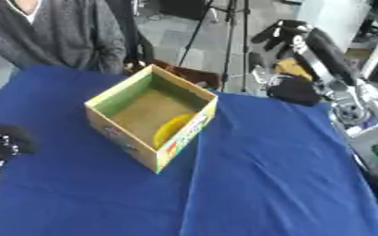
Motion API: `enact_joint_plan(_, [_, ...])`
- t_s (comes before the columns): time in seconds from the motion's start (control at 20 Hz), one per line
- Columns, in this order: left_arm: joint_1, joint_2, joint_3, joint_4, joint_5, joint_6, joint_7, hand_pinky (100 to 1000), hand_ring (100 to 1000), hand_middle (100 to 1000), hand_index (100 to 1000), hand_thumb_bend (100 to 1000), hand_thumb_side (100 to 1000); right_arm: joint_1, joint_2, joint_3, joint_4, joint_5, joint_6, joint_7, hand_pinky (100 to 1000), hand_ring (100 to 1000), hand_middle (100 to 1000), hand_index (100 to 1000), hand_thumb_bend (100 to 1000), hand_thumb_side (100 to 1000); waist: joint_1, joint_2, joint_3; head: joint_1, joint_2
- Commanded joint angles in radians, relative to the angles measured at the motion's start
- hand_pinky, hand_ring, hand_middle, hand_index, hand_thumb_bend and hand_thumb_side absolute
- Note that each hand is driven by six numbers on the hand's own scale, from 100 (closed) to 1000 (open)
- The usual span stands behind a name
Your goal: Pick up objects on the table and place them in the box.
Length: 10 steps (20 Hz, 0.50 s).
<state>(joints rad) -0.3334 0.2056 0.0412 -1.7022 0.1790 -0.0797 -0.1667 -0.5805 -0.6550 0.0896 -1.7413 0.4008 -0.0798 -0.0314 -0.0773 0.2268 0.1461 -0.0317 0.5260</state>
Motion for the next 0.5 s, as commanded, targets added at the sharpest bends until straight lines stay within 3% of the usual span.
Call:
enact_joint_plan(0.05, [0.004,0.032,0.033,0.001,-0.013,-0.008,0.031,629,664,578,671,365,959,0.043,0.027,-0.027,-0.087,-0.056,0.047,-0.052,527,647,672,748,100,740,0.014,-0.021,-0.038,0.045,0.012])
enact_joint_plan(0.4, [0.046,0.048,0.087,0.018,-0.028,-0.022,0.085,628,670,578,670,362,968,0.217,0.18,-0.013,-0.18,-0.163,0.147,-0.159,513,632,650,746,100,822,0.046,-0.012,-0.213,0.122,0.031])
enact_joint_plan(0.5, [0.053,0.052,0.094,0.02,-0.032,-0.025,0.094,628,670,578,670,362,968,0.266,0.224,-0.005,-0.197,-0.194,0.153,-0.19,511,629,648,748,100,836,0.051,-0.013,-0.241,0.127,0.039])
